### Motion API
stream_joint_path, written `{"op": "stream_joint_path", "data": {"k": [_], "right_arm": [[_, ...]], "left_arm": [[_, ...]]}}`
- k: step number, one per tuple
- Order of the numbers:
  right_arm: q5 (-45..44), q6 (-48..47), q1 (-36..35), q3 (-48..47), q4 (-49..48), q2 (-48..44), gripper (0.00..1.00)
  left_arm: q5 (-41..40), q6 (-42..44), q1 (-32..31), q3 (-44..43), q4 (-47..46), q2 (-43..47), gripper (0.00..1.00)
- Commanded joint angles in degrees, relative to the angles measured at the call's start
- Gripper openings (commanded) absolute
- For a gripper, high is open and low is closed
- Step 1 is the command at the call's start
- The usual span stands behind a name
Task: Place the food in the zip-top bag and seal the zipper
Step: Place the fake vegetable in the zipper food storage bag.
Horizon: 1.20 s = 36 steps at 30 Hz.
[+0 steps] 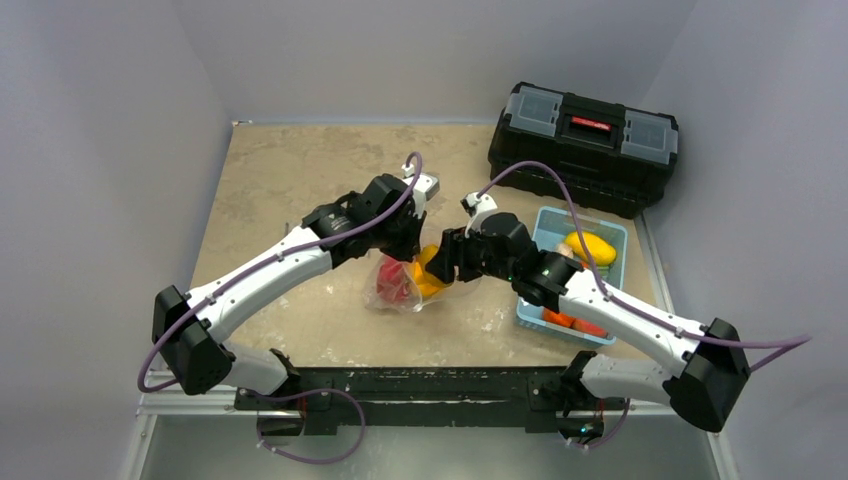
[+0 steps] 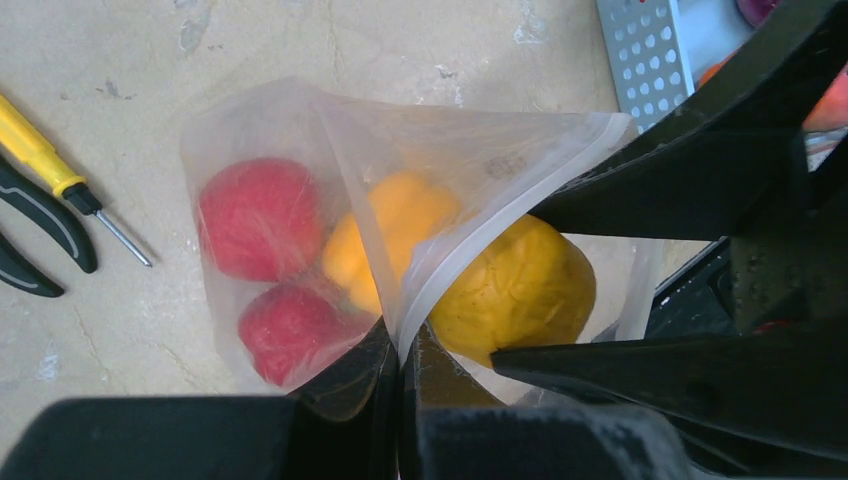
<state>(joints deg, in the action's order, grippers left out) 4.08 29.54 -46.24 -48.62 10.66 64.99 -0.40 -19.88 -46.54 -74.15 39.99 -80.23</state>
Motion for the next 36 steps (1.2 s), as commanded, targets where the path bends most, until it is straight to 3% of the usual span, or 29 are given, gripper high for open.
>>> {"op": "stream_joint_path", "data": {"k": [1, 7, 13, 16, 20, 23, 28, 36], "right_arm": [[-10.8, 2.5, -1.9, -4.6, 2.5, 1.3, 0.04], [-20.3, 10.3, -1.9, -5.3, -0.1, 2.1, 0.12], [-23.0, 15.7, -2.0, -5.2, -3.2, 3.8, 0.16], [-23.9, 16.0, -2.0, -5.0, -3.5, 3.9, 0.33], [-20.8, 15.9, -2.0, -4.9, -4.7, 6.8, 0.64], [-19.0, 13.9, -1.9, -6.6, -3.0, 9.1, 0.76], [-18.2, 12.4, -2.0, -7.5, 0.0, 8.8, 0.82], [-19.9, 7.9, -2.0, -10.1, 8.2, 0.5, 0.85]], "left_arm": [[3.4, -0.5, -0.4, -2.8, -1.4, 1.7, 0.0], [5.8, -1.3, -0.3, -12.2, 6.2, -1.2, 0.0], [10.8, 0.4, -0.4, -5.7, -0.9, 0.5, 0.0], [12.3, 1.8, -0.7, -2.1, -3.9, 2.0, 0.0], [13.0, 3.6, -0.8, -0.4, -5.4, 3.5, 0.0], [11.3, 4.1, -0.8, -0.3, -4.8, 3.8, 0.0], [7.2, 4.0, -0.9, -0.2, -3.4, 3.8, 0.0], [-0.5, 3.1, -0.8, -0.6, -1.3, 4.6, 0.0]]}}
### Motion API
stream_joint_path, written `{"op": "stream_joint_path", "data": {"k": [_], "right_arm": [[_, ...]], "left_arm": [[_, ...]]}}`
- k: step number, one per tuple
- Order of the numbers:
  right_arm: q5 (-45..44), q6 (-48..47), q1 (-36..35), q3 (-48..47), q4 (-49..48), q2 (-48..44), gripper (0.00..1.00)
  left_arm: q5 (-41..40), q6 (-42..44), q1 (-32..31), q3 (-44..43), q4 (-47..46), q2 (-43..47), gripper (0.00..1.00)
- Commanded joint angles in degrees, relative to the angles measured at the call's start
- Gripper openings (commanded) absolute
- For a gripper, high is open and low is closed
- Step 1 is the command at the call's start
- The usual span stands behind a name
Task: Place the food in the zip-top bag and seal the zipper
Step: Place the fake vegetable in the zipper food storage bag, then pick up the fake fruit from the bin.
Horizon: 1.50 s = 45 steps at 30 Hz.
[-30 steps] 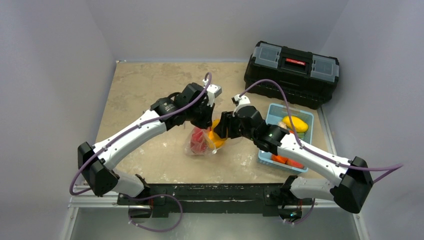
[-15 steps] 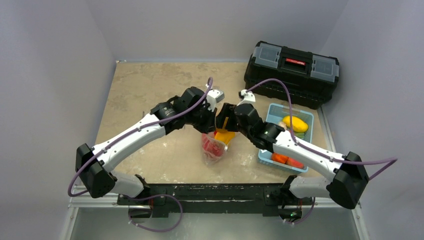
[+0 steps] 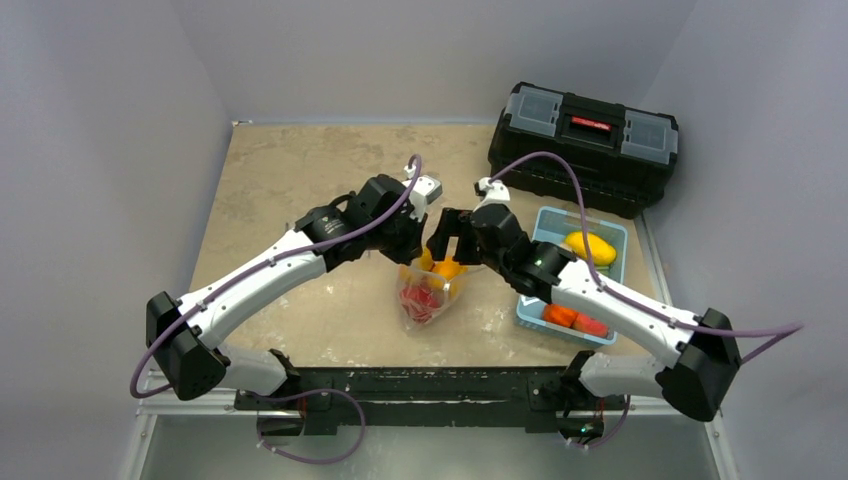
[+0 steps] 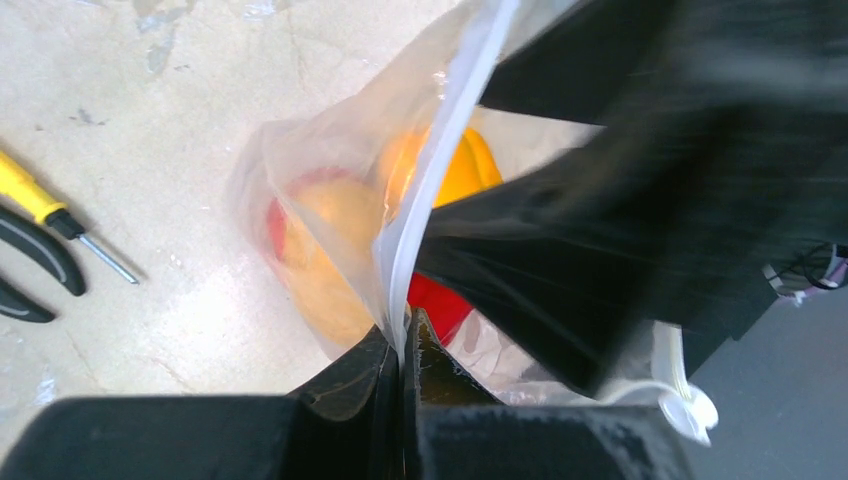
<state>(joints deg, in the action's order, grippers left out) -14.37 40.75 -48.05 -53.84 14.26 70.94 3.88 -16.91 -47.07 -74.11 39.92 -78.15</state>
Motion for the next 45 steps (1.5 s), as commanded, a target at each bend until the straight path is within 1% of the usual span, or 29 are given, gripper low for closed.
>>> {"op": "stream_joint_path", "data": {"k": [1, 4, 7, 8, 10, 12, 14, 16, 17, 22, 28, 30, 31, 33, 37, 40, 42, 43, 45], "right_arm": [[-2.4, -3.6, -0.1, -4.9, 5.5, -6.8, 0.85], [-5.5, -4.2, -0.2, -4.7, 8.2, -11.2, 0.85], [-14.8, -3.3, -0.1, -3.7, 12.5, -16.0, 0.83], [-19.2, -1.9, -0.1, -2.9, 14.0, -17.8, 0.84], [-29.4, 2.9, 0.1, -1.3, 17.1, -21.4, 0.9], [-36.3, 7.2, 0.5, 0.5, 19.6, -24.7, 0.97], [-40.6, 10.3, 2.2, 2.8, 21.3, -27.5, 0.99], [-41.2, 11.3, 5.3, 4.5, 21.8, -28.8, 0.99], [-40.0, 11.1, 8.0, 5.3, 21.4, -29.1, 0.99], [-27.9, 7.1, 22.8, 8.7, 17.8, -27.0, 0.99], [-16.8, 8.8, 37.2, 10.3, 20.3, -20.0, 0.99], [-10.3, 7.8, 43.1, 11.7, 18.9, -18.4, 0.99], [-4.8, 7.1, 46.0, 12.4, 18.0, -17.5, 0.99], [0.5, 7.1, 50.3, 13.4, 17.3, -16.1, 0.99], [5.5, 8.7, 51.0, 15.0, 15.5, -14.5, 0.98], [7.0, 10.6, 51.0, 16.8, 13.2, -13.7, 0.94], [7.5, 11.1, 51.0, 17.1, 12.3, -13.0, 0.9], [8.3, 10.8, 51.0, 16.6, 12.3, -12.6, 0.86], [9.1, 9.7, 51.0, 15.0, 13.7, -12.8, 0.81]], "left_arm": [[-5.3, 0.0, -0.2, -0.8, -1.1, 2.6, 0.0], [-6.3, -0.1, -0.2, -0.6, -0.9, 2.8, 0.0], [-6.7, -0.3, -0.2, -0.8, -0.5, 2.5, 0.0], [-6.6, -0.3, -0.2, -0.9, -0.3, 2.5, 0.0], [-6.6, -0.4, -0.2, -0.9, -0.3, 2.5, 0.0], [-7.1, -0.4, -0.2, -0.8, -0.3, 2.4, 0.0], [-7.1, -0.3, -0.2, -1.1, 0.1, 2.1, 0.0], [-7.0, -0.3, -0.2, -1.0, 0.1, 2.3, 0.0], [-7.2, -0.3, -0.2, -0.8, -0.1, 2.4, 0.0], [-7.2, -0.3, -0.2, -1.0, 0.1, 2.2, 0.0], [-7.3, -0.1, -0.2, -1.1, 0.3, 2.5, 0.0], [-7.3, -0.2, -0.2, -0.9, 0.3, 2.8, 0.0], [-7.3, -0.2, -0.3, -0.8, 0.1, 3.0, 0.0], [-7.3, -0.2, -0.2, -0.9, 0.2, 3.0, 0.0], [-6.7, -0.4, -0.2, -0.9, 0.2, 3.0, 0.0], [-6.2, -0.5, -0.2, -0.9, 0.1, 2.8, 0.0], [-5.8, -0.6, -0.2, -1.0, 0.1, 2.8, 0.0], [-5.8, -0.6, -0.2, -0.9, 0.1, 2.9, 0.0], [-6.1, -0.7, -0.2, -0.9, 0.1, 2.8, 0.0]]}}
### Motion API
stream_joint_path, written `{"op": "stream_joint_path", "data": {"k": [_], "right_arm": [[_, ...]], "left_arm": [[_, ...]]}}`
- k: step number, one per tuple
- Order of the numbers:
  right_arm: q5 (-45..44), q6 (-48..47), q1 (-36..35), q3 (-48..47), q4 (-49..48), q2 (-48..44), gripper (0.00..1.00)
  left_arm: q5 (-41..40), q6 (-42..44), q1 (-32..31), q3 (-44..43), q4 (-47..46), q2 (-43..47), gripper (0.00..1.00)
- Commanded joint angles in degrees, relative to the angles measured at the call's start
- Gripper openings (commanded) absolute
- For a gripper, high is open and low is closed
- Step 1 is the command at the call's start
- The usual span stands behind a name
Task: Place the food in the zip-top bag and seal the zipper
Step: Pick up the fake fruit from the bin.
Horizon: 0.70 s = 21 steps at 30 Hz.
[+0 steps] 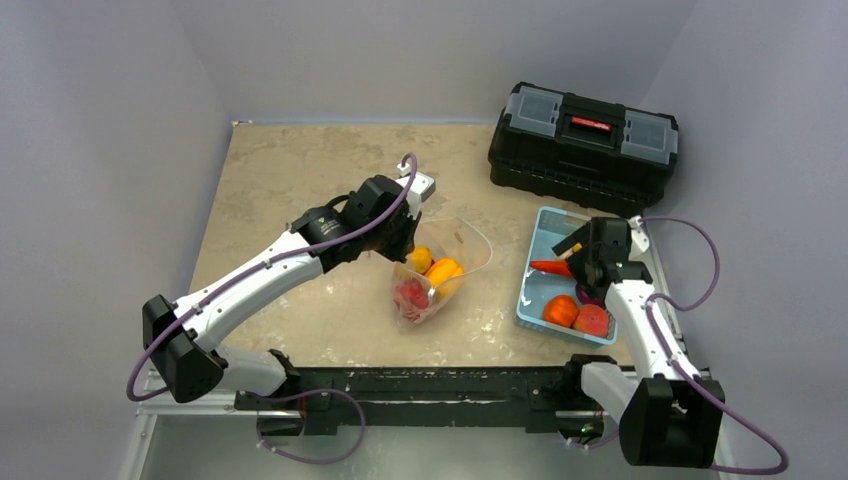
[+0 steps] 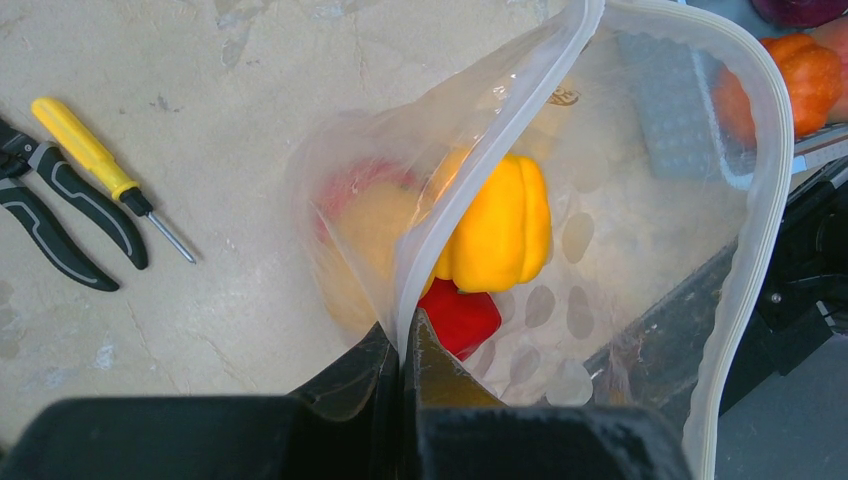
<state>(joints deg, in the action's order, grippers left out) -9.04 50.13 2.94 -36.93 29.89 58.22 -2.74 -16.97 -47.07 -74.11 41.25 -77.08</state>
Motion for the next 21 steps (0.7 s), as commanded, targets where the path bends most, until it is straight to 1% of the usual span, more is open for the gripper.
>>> {"op": "stream_joint_path", "data": {"k": [1, 2, 4, 5, 6, 7, 9, 10, 13, 17, 21], "right_arm": [[2.9, 0.0, 0.0, -2.6, -0.7, -0.8, 0.81], [1.6, 0.1, 0.0, -3.3, 0.9, -1.7, 0.81], [-4.1, 1.3, 0.0, -5.0, 5.9, -3.6, 0.84], [-5.5, 1.7, 0.0, -6.0, 8.7, -4.0, 0.87], [-6.3, 1.9, 0.0, -7.2, 12.1, -3.9, 0.9], [-6.7, 2.0, 0.0, -8.5, 16.8, -3.6, 0.92], [-7.3, 1.4, 0.0, -9.9, 22.4, -2.8, 0.95], [-7.0, 0.5, 0.0, -9.8, 23.5, -2.7, 0.96], [-2.5, -1.2, 0.0, -7.6, 24.6, -3.0, 0.96], [-1.2, -4.1, 0.0, -5.5, 24.8, -3.0, 0.96], [0.9, -7.3, 0.0, -4.9, 25.3, -0.4, 0.96]], "left_arm": [[0.6, -0.6, -0.2, -0.9, -1.2, 1.7, 0.0], [0.7, -0.6, -0.2, -1.0, -1.2, 1.7, 0.0], [1.2, -0.8, -0.2, -0.9, -1.3, 1.7, 0.0], [1.2, -0.9, -0.2, -0.8, -1.3, 1.6, 0.0], [1.3, -0.9, -0.2, -0.8, -1.3, 1.6, 0.0], [1.3, -1.0, -0.2, -0.9, -1.2, 1.4, 0.0], [1.8, -1.1, -0.2, -1.1, -1.1, 1.3, 0.0], [2.2, -1.2, -0.2, -1.1, -1.1, 1.3, 0.0], [2.5, -1.6, -0.2, -0.7, -1.5, 1.2, 0.0], [2.5, -1.6, -0.2, -1.0, -1.2, 0.5, 0.0], [2.4, -1.7, -0.2, -0.8, -1.1, 0.3, 0.0]]}}
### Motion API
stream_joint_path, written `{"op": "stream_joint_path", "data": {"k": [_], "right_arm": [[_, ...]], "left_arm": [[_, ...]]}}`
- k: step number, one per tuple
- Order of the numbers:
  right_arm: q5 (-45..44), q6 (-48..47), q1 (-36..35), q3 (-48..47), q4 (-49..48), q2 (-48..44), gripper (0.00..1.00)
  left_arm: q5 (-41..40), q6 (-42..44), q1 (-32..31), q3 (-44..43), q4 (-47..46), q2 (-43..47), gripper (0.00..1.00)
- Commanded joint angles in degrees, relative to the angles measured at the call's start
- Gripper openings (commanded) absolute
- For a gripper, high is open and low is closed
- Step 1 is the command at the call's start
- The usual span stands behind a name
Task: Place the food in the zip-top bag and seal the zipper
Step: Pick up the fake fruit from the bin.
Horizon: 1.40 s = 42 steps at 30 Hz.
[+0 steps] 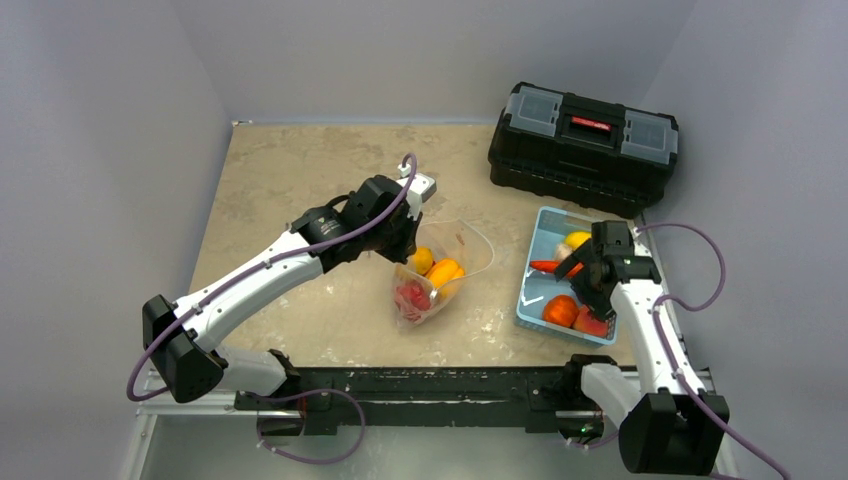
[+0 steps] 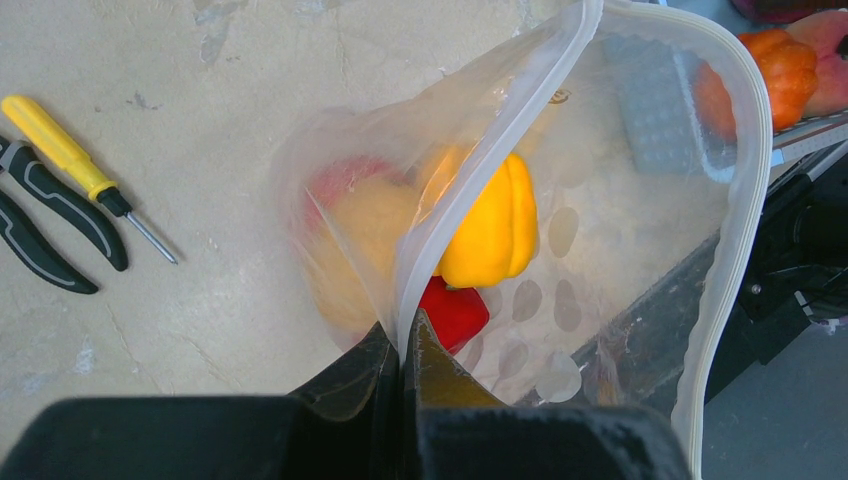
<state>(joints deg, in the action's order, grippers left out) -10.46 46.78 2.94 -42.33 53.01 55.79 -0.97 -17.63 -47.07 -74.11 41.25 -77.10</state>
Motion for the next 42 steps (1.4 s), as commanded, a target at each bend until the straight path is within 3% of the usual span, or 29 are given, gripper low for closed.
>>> {"op": "stream_joint_path", "data": {"k": [1, 5, 12, 25, 30, 38, 42], "right_arm": [[3.0, -4.7, 0.0, 0.7, 2.0, 2.8, 0.96], [6.6, -6.5, 0.0, 1.4, 1.1, 5.8, 0.95], [10.0, -8.5, -0.1, 3.6, -2.9, 8.1, 0.77], [9.7, -8.5, -0.1, -2.1, -1.4, 5.9, 0.17], [7.6, -8.6, -0.1, -9.2, 0.1, 4.5, 0.07], [26.0, -15.0, -0.7, -15.6, -8.5, 1.8, 0.02], [30.5, -14.3, -8.4, -19.0, -18.2, -2.8, 0.02]], "left_arm": [[0.7, -1.0, -0.2, -0.9, -1.2, 0.3, 0.0], [0.7, -1.1, -0.2, -0.7, -1.3, 0.2, 0.0], [0.7, -1.1, -0.2, -0.8, -1.1, -0.5, 0.0], [0.5, -0.9, -0.3, -0.9, -0.9, -0.7, 0.0], [0.7, -0.9, -0.3, -1.0, -0.9, -0.8, 0.0], [0.7, -0.7, -0.2, -1.0, -1.0, -0.5, 0.0], [0.7, -0.7, -0.3, -1.1, -0.9, -0.6, 0.0]]}}
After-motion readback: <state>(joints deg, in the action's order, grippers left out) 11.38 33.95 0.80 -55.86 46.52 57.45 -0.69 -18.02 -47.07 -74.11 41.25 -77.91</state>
